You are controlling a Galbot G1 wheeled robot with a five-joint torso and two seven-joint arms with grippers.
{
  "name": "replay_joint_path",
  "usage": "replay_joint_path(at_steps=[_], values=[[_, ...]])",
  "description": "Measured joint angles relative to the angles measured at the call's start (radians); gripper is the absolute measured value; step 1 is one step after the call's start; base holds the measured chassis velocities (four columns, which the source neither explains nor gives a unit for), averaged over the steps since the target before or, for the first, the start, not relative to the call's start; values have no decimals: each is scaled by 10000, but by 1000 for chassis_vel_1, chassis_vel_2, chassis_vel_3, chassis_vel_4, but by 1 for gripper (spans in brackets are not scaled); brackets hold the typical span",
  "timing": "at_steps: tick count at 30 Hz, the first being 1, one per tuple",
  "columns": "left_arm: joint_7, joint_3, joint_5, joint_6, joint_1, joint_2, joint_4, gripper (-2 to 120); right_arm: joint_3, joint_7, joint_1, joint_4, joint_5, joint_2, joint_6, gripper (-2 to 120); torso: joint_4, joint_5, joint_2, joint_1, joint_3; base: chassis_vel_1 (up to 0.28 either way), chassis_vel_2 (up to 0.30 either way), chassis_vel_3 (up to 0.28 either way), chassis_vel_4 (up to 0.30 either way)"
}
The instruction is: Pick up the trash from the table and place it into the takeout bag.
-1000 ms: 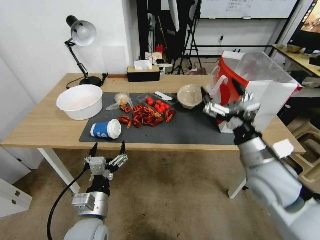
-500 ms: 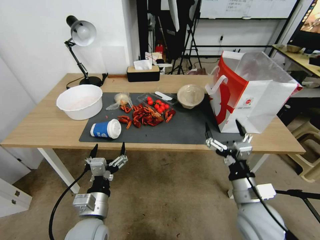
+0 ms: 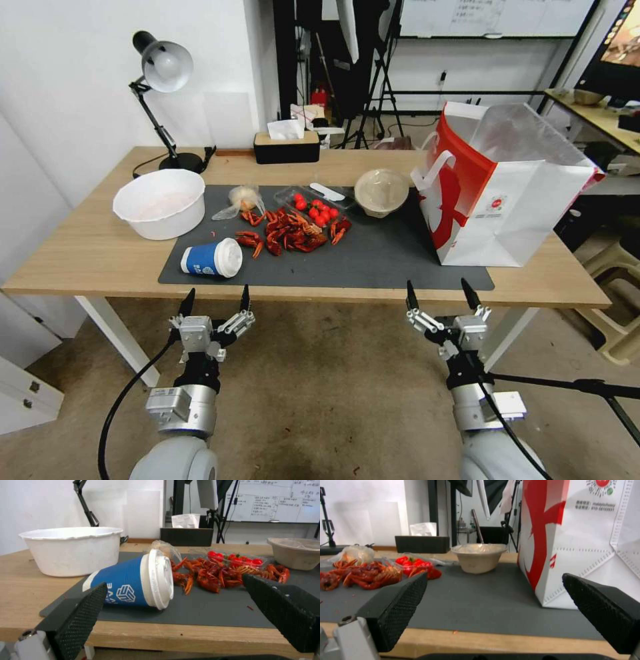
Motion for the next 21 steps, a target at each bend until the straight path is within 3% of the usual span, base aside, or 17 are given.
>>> replay_joint_path(at_steps=[13,21], values=[[1,2,11,-16,-12,5,23,100,10,21,119,-2,89,-15,-72,100,0,0,0,0,0,0,0,0,0],[5,11,12,-35,-40,32,60,100,-517,882,1408,186,983,-54,-1207,100,1,2,0,0,0,0,0,0,0]])
